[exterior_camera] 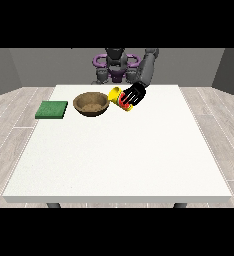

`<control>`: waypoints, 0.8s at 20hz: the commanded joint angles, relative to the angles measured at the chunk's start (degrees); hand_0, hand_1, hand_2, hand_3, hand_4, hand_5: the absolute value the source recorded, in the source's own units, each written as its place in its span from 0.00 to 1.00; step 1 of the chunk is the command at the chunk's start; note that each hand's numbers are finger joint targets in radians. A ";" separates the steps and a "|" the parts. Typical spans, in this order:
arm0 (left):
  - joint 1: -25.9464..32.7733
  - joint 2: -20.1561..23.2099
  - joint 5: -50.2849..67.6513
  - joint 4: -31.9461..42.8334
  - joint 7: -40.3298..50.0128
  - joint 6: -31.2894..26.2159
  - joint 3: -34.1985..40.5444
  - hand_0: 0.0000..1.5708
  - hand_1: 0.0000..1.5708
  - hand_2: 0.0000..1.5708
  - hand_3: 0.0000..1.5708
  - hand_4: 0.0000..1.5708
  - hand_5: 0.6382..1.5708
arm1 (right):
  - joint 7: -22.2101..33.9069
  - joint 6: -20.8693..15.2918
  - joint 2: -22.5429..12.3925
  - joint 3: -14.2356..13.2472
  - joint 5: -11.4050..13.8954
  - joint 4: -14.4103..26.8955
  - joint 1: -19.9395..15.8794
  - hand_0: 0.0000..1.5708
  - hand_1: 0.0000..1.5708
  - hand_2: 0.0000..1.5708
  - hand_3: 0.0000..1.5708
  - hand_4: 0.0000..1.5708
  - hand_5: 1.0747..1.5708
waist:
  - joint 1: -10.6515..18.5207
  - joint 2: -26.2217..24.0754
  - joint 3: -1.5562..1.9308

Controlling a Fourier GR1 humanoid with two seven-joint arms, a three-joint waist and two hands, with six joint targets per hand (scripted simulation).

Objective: Pick the cup and pour the ball into the bowl, then pick the bowl and place it on the pad

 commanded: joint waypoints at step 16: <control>-14.40 -5.41 -38.86 17.66 34.24 9.13 -24.21 0.84 0.84 0.91 0.91 0.62 0.90 | -4.01 -1.20 3.00 2.54 5.27 10.66 -1.44 0.00 0.00 0.00 0.00 0.24 0.99 | 2.25 -5.46 0.08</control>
